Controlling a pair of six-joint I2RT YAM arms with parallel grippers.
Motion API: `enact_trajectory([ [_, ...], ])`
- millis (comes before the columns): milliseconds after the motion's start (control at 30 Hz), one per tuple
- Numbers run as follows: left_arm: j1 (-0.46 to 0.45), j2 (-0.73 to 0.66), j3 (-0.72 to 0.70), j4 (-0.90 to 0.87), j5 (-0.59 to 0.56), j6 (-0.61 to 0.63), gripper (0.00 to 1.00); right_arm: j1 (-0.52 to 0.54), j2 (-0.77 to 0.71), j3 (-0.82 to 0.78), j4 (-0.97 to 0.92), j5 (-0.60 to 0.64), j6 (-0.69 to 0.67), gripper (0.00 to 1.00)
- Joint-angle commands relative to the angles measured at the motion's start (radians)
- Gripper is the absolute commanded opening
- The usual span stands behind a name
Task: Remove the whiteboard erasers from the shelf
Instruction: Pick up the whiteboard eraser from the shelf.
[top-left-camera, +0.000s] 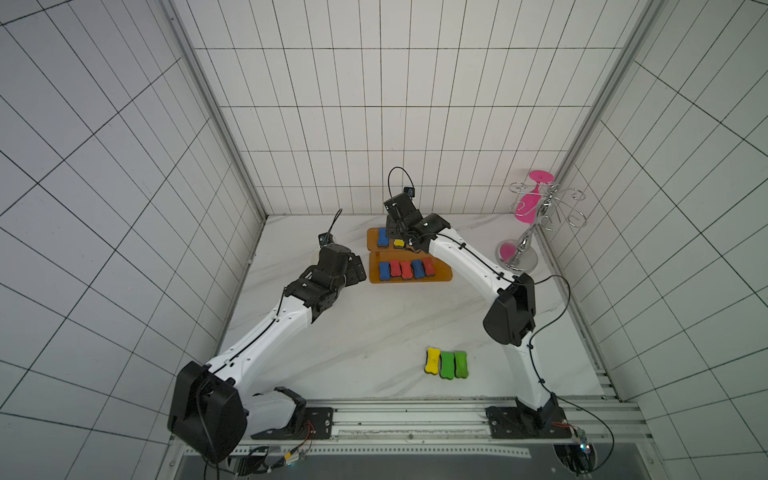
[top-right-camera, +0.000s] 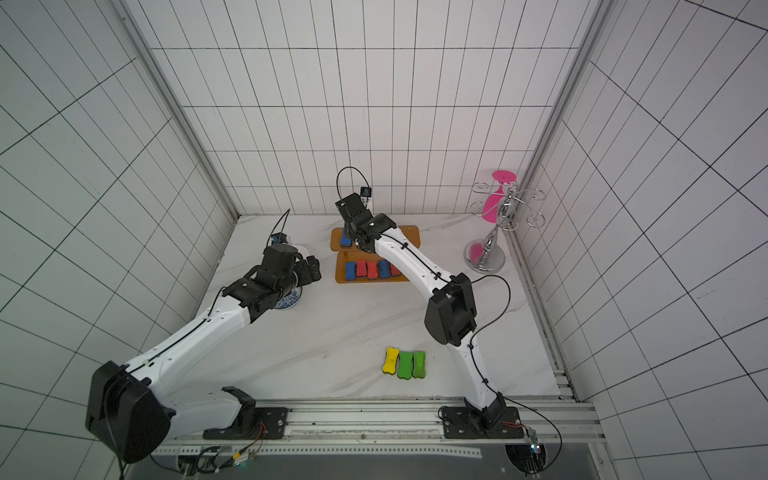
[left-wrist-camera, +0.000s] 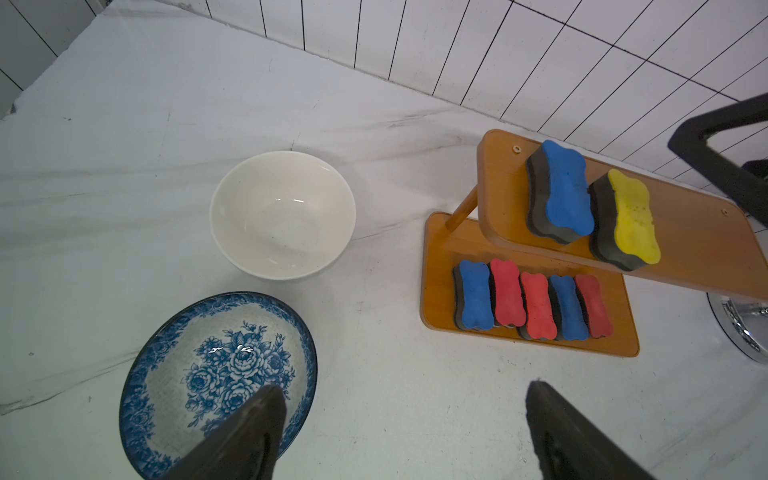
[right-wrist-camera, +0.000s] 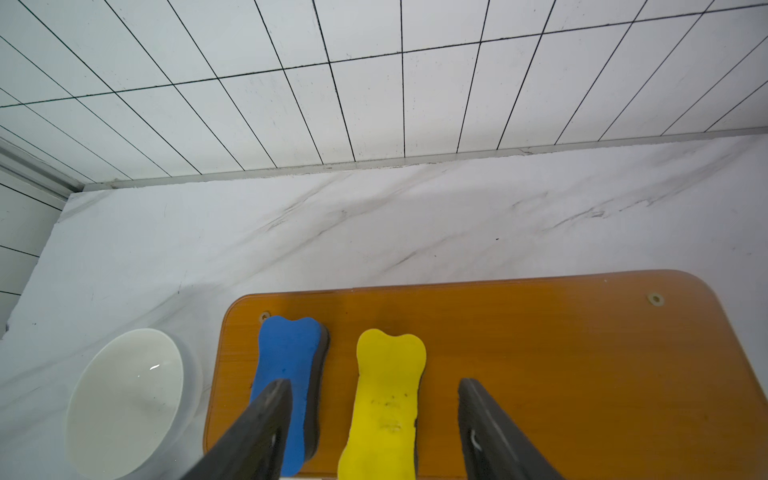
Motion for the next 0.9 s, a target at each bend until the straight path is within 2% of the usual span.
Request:
enact_trajectory([
  [0,0.004,-0.018,-0.012,0.015,0.001,0.000,0.94,-0.007,0.048,0.020,-0.041,0.052,0.027,0.66],
  [867,0.004,-0.022,-0.014,0.015,-0.001,0.001,0.95,-0.004,0.090,-0.009,-0.070,0.015,0.022,0.63],
])
